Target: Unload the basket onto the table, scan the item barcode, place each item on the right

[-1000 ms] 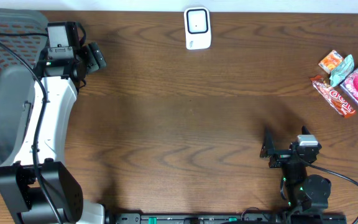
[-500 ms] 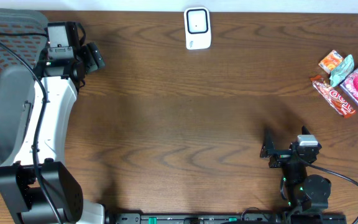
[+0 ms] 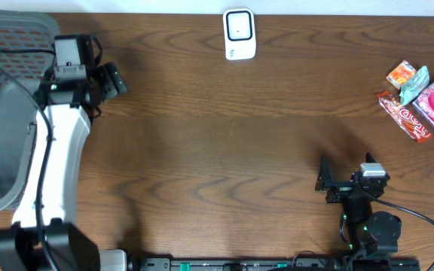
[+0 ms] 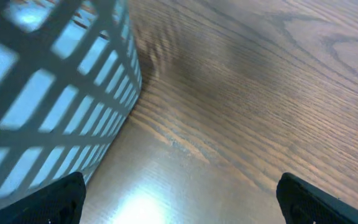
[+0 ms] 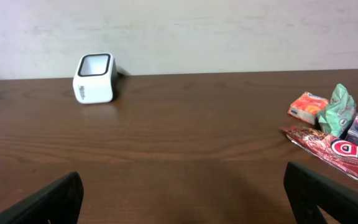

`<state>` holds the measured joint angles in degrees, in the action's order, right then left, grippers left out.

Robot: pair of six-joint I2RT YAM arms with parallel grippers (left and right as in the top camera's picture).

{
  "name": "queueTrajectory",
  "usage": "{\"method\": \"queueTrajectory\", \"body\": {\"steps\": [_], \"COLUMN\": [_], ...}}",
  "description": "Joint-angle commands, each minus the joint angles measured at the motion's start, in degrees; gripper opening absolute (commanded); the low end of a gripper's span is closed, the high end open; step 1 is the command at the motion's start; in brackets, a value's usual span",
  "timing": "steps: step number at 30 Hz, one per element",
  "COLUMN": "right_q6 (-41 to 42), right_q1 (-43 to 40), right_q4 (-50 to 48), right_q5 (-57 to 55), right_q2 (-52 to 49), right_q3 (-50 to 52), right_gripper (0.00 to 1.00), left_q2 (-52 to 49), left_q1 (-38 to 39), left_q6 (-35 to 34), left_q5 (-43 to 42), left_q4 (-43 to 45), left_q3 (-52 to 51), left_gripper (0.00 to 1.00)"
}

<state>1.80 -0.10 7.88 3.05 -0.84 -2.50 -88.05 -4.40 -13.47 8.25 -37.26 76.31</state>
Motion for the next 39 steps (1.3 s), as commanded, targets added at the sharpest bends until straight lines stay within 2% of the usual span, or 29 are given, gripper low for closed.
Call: {"method": "queueTrajectory", "body": {"steps": [1, 8, 14, 20, 39], "right_q6": [-1.22, -1.22, -1.22, -1.22, -1.22], "right_q1": [-0.31, -0.31, -0.31, -0.31, -0.31], "right_q4": [-0.04, -0.04, -0.02, -0.04, -0.07], "right_q5": [0.13, 0.13, 0.13, 0.13, 0.11], "right_q2": [0.5, 0.5, 0.5, 0.5, 0.42], "right_q3": [0.5, 0.5, 0.5, 0.5, 0.5], "right_gripper": [0.99, 0.99, 0.99, 0.99, 0.99], "left_q2": [3.87, 11.82, 20.15, 30.01, 60.72], "left_q1": [-0.31, -0.31, -0.31, -0.31, -0.28], "left_q6": [0.81, 4.66, 13.11, 13.7, 13.68], "left_q5": [1.01, -0.02, -8.11, -8.9, -8.94], "left_q4": [-0.22, 3.52, 14.78, 23.19, 23.28], "left_q3": [-3.1, -14.16, -26.01, -35.91, -51.17], "left_gripper": [0.98, 0.98, 0.98, 0.98, 0.98]}}
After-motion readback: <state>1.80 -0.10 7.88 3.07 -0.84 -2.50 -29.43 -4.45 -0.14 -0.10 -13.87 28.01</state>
